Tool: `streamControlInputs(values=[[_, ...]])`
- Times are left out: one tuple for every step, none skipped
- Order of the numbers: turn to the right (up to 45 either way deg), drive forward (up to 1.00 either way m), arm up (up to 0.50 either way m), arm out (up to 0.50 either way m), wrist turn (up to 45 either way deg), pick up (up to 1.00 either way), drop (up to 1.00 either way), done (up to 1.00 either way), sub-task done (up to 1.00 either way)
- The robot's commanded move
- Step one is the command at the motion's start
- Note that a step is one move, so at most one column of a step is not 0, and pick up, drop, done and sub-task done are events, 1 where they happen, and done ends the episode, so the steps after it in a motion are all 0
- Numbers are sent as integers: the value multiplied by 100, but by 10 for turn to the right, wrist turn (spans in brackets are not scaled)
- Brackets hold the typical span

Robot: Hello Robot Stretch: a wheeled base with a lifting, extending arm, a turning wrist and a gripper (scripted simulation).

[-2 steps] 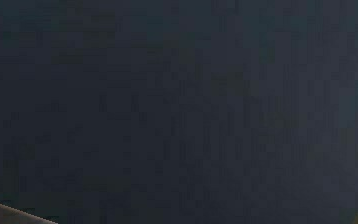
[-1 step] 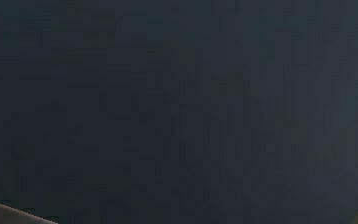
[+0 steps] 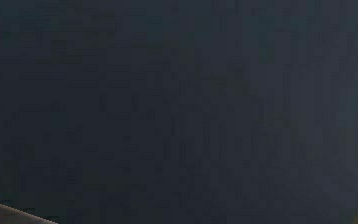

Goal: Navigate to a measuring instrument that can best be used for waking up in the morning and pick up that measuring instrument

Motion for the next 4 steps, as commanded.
streamControlInputs(values=[[0,0,0,0,450,0,0,0,0],[0,0,0,0,450,0,0,0,0],[0,0,0,0,270,0,0,0,0],[0,0,-22,0,0,0,0,0,0]])
